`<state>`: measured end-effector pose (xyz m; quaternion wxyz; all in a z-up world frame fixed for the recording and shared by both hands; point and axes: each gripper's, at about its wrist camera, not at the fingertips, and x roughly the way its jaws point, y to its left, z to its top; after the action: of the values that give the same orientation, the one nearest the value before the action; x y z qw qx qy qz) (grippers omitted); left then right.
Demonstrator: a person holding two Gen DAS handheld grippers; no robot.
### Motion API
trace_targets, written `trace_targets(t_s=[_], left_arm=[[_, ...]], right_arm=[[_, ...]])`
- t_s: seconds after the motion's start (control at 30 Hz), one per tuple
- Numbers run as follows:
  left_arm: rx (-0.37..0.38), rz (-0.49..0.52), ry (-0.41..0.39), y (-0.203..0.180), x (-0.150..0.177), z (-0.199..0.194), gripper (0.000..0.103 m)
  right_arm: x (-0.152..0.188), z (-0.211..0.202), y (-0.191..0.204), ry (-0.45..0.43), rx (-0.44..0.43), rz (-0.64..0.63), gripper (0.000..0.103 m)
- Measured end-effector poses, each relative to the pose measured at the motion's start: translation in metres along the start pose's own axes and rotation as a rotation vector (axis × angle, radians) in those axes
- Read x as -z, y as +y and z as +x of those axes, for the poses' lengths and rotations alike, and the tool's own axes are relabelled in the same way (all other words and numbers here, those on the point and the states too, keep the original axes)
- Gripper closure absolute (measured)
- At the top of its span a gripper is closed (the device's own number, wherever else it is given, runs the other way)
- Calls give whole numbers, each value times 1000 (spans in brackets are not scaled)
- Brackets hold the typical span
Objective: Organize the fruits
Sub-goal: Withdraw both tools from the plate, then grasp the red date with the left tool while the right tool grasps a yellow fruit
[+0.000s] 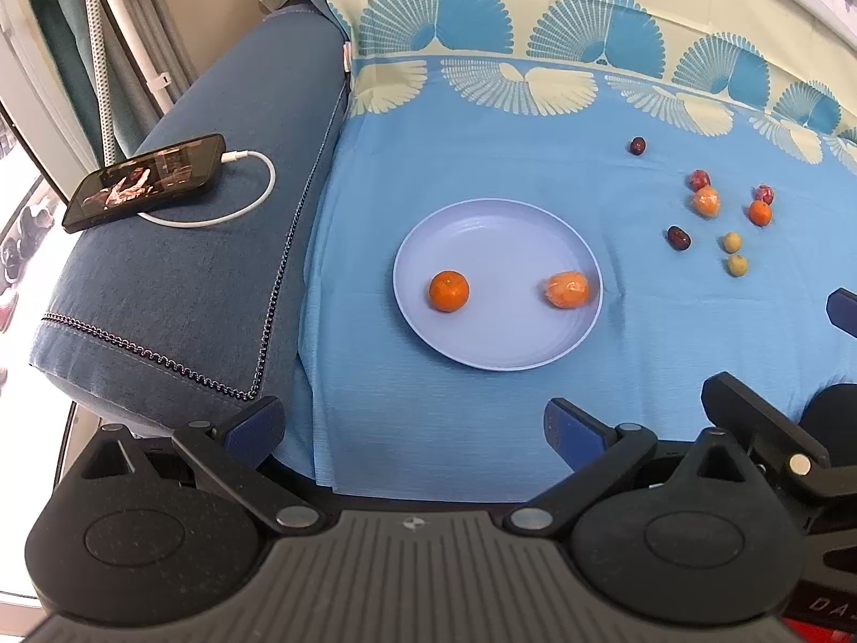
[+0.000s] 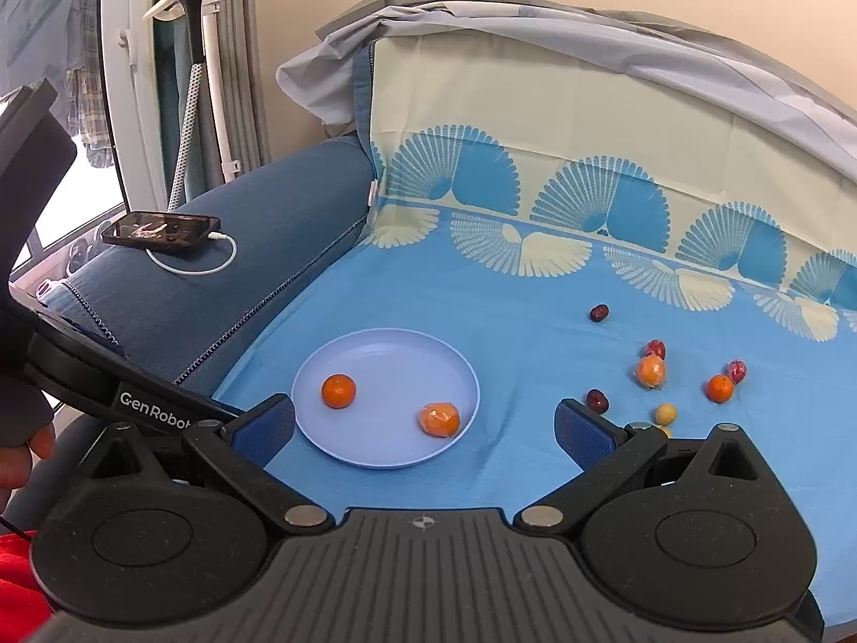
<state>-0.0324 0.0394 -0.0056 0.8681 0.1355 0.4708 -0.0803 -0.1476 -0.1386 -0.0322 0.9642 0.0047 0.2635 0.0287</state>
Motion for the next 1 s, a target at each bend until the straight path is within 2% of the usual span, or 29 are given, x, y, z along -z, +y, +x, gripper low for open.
trace_targets(t_s=[0.27, 0.57, 0.8, 1.0], left_arm=[[-4, 25, -6, -5, -1, -1, 0], [2, 33, 33, -11, -6, 12, 0], [23, 60, 41, -31, -24, 24, 0], [52, 103, 45, -67, -51, 45, 0]], right_arm=[[1, 3, -2, 2, -7, 14, 1], [6, 11, -15, 20, 9, 60, 1], [19, 27, -44, 44, 84, 153, 1], [34, 49, -85, 53, 186, 228, 1]])
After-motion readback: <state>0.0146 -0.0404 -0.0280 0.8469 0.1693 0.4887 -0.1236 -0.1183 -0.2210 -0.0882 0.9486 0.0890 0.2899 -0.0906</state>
